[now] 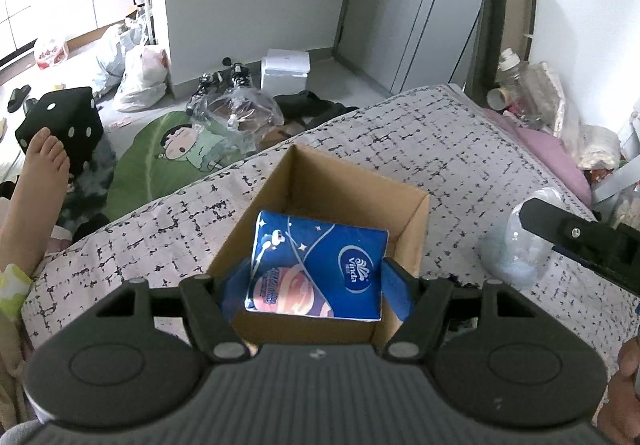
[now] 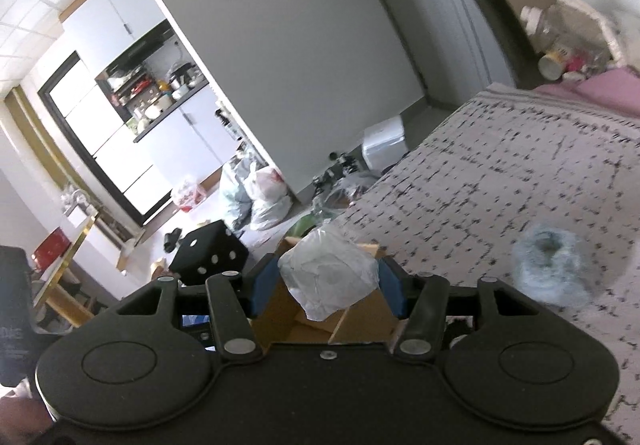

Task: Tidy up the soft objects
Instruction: 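Carry the tissue pack in left gripper while right gripper carries the white tissue to the box, then open left gripper over the box dropping the tissue pack while right gripper drops the white tissue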

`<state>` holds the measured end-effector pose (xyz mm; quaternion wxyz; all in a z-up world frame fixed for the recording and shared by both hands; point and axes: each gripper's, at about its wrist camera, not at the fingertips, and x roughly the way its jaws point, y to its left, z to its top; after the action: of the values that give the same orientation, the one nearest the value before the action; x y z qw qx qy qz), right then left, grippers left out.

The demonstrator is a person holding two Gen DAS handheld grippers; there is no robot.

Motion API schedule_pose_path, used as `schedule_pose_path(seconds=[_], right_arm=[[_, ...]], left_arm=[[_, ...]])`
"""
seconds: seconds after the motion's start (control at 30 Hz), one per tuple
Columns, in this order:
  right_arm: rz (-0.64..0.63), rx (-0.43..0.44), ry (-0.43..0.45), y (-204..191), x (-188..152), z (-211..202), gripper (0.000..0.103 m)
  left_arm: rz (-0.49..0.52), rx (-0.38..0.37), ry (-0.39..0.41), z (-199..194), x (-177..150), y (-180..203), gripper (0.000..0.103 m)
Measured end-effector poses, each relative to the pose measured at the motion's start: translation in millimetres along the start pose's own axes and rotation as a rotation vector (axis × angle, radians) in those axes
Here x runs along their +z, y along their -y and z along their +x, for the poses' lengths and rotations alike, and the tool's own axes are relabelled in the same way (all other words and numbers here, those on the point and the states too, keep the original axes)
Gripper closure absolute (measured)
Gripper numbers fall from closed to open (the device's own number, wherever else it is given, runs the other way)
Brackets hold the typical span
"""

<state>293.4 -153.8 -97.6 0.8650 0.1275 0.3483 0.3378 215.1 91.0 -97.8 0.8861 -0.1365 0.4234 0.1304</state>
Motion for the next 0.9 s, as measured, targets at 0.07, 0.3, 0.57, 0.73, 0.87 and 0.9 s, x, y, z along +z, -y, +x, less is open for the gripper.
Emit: schedule_pose_path(seconds=[0.07,0.3,0.57,0.73,0.87,0.9], right_arm=[[-0.006,0.015,-0.020,-3,-2,7,0.049],[-0.012,0.039,-0.080,-11,-9,31,0.049],[-0.020,0.036,-0.121,-17,-17,41,0.049],[-0.010,0.051,-0.141,-21,-20,47,0.049],[-0.006,0.058,-0.165,-24,-23,54,0.049],[-0.003,0.059,-0.172,-25,-24,54,0.049]], left_arm=[[-0.002,0.001,-0.009,6,0,-2,0.034],[-0.042,0.006,-0.044,30,1,-16,0.034],[-0.014,0.037,-0.095,47,-2,-24,0.032],[0.016,0.028,-0.083,43,0,-24,0.027],[-0.026,0.016,-0.096,39,3,-33,0.027],[-0.037,0.010,-0.099,38,3,-36,0.027]])
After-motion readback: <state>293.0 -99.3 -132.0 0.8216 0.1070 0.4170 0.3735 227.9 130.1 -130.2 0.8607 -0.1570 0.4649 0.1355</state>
